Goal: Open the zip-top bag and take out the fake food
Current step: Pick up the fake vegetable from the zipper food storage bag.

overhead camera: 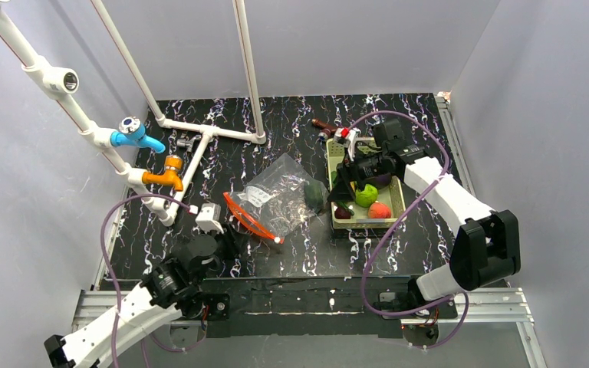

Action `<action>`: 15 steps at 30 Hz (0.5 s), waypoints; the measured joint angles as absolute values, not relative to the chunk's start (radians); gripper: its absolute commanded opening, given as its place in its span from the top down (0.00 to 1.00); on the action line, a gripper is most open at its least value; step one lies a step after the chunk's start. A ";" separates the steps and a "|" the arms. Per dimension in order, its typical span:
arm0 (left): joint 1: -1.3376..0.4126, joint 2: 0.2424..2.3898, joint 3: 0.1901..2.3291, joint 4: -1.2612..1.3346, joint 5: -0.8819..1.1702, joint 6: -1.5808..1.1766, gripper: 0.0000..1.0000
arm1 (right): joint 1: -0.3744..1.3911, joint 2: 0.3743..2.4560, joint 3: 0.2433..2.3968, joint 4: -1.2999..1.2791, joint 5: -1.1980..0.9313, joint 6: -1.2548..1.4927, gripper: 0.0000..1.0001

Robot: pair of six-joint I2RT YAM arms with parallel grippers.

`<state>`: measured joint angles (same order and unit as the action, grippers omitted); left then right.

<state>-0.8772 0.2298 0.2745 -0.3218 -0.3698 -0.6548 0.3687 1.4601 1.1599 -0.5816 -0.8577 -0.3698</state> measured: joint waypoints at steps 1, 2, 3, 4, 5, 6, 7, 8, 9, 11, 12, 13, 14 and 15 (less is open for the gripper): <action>-0.877 0.247 0.252 -0.315 -0.380 -0.679 0.71 | 0.374 1.462 1.164 -0.582 -0.857 -0.370 0.16; -0.876 0.265 0.229 -0.304 -0.389 -0.702 0.70 | 0.379 1.465 1.169 -0.581 -0.855 -0.370 0.16; -0.876 0.281 0.210 -0.287 -0.397 -0.718 0.70 | 0.387 1.468 1.176 -0.581 -0.854 -0.370 0.16; -0.873 0.303 0.186 -0.257 -0.409 -0.735 0.70 | 0.395 1.472 1.183 -0.581 -0.854 -0.370 0.16; -0.869 0.327 0.162 -0.222 -0.418 -0.752 0.70 | 0.403 1.476 1.190 -0.581 -0.854 -0.370 0.16; -0.860 0.352 0.143 -0.185 -0.420 -0.767 0.70 | 0.414 1.482 1.201 -0.582 -0.854 -0.370 0.16; -0.843 0.380 0.127 -0.144 -0.418 -0.780 0.70 | 0.423 1.490 1.211 -0.582 -0.854 -0.370 0.16; -0.817 0.409 0.117 -0.102 -0.406 -0.789 0.70 | 0.430 1.498 1.221 -0.582 -0.855 -0.371 0.16; -0.786 0.434 0.111 -0.060 -0.387 -0.797 0.70 | 0.437 1.507 1.230 -0.582 -0.855 -0.370 0.16; -0.686 0.502 0.109 0.043 -0.319 -0.817 0.70 | 0.448 1.524 1.244 -0.583 -0.855 -0.371 0.16; -0.635 0.537 0.109 0.102 -0.280 -0.828 0.69 | 0.452 1.534 1.250 -0.583 -0.855 -0.342 0.16; -0.589 0.572 0.109 0.157 -0.243 -0.837 0.69 | 0.455 1.546 1.258 -0.585 -0.855 -0.343 0.16; -0.547 0.613 0.109 0.216 -0.204 -0.850 0.68 | 0.459 1.559 1.265 -0.587 -0.855 -0.348 0.16; -0.522 0.651 0.109 0.262 -0.175 -0.857 0.68 | 0.463 1.571 1.273 -0.591 -0.854 -0.354 0.16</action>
<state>-0.5220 0.6506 0.1085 0.2623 -0.1749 -0.8570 0.4633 1.5711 1.2728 -0.5907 -0.8543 -0.3542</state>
